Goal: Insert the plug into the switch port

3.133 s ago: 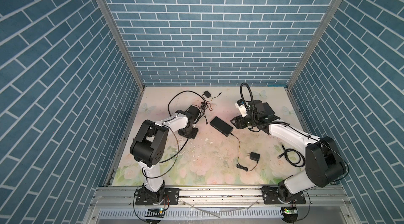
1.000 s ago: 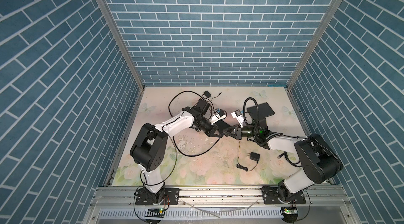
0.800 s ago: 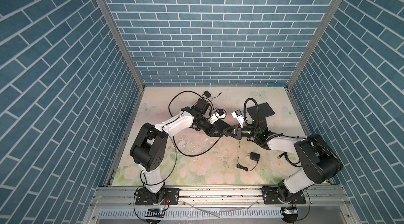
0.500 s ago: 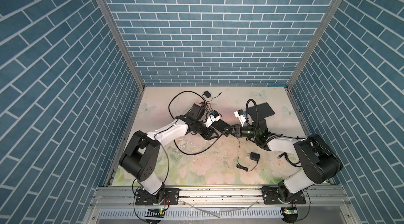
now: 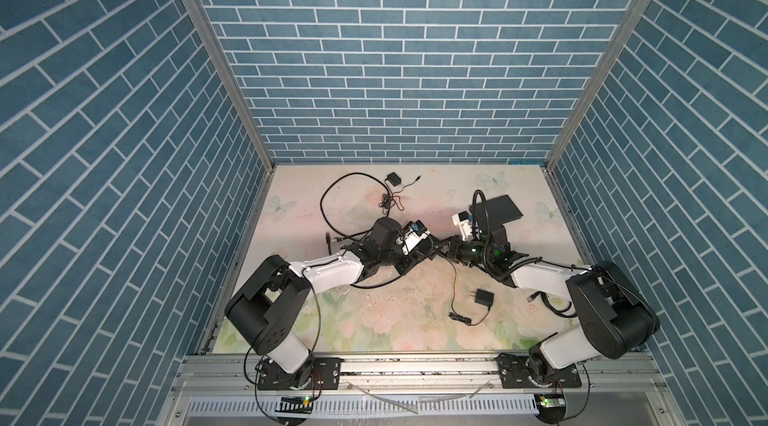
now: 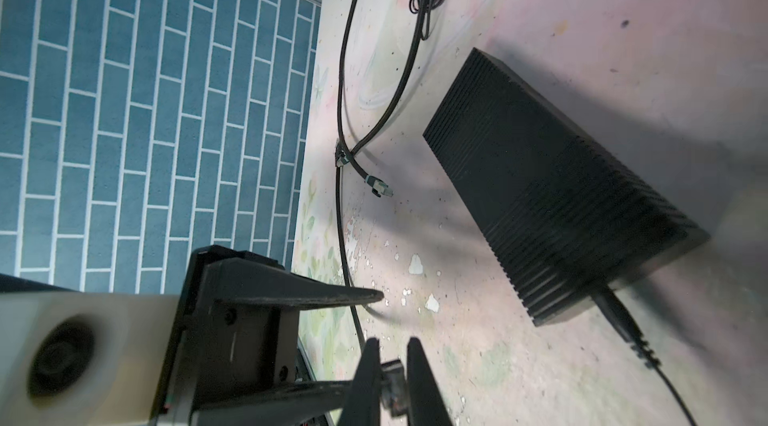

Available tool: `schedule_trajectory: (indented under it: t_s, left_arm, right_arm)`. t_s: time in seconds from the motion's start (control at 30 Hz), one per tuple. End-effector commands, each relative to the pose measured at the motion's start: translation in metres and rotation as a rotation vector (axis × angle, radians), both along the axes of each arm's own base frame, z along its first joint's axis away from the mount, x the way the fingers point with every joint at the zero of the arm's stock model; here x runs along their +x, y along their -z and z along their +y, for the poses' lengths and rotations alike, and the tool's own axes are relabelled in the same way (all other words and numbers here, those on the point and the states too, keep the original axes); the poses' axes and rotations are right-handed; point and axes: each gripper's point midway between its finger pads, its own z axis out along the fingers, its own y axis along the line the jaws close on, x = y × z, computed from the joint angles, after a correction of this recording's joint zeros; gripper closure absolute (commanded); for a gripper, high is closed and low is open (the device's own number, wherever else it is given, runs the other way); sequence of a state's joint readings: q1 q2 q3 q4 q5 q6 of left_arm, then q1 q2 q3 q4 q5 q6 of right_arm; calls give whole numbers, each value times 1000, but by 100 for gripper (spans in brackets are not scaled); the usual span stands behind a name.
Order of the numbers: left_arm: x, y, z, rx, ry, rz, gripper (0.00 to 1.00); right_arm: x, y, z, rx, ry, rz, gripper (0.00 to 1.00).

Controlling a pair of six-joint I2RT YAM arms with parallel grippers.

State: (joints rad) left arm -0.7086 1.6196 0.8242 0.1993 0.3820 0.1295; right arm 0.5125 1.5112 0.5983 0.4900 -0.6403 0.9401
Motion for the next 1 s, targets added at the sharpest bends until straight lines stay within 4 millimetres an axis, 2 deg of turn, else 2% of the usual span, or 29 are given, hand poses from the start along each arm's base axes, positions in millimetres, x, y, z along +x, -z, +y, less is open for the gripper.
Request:
schedule_trajectory:
  t_s: [0.0,0.27,0.5,0.6,0.67,0.97]
  left_arm:
    - [10,-7,-9,-35,-13,-48,62]
    - [4,-3,-17,-110,13,-26,64]
    - [6,3,-18,-151,-5,-26,74]
    - [7,-1,-18,-197,-4,-33,78]
    - [8,-9,-17,-257,-3,-41,78]
    - [-2,-7,-16,-316,57,-28,78]
  right_arm:
    - [7,-15,0,28,56,28,90]
    - [9,-18,3,57,71,59,90]
    - [7,-18,4,78,73,74,90]
    - [6,-17,4,80,76,82,90]
    - [6,-15,3,80,82,90,90]
    - [6,-12,3,95,91,109,90]
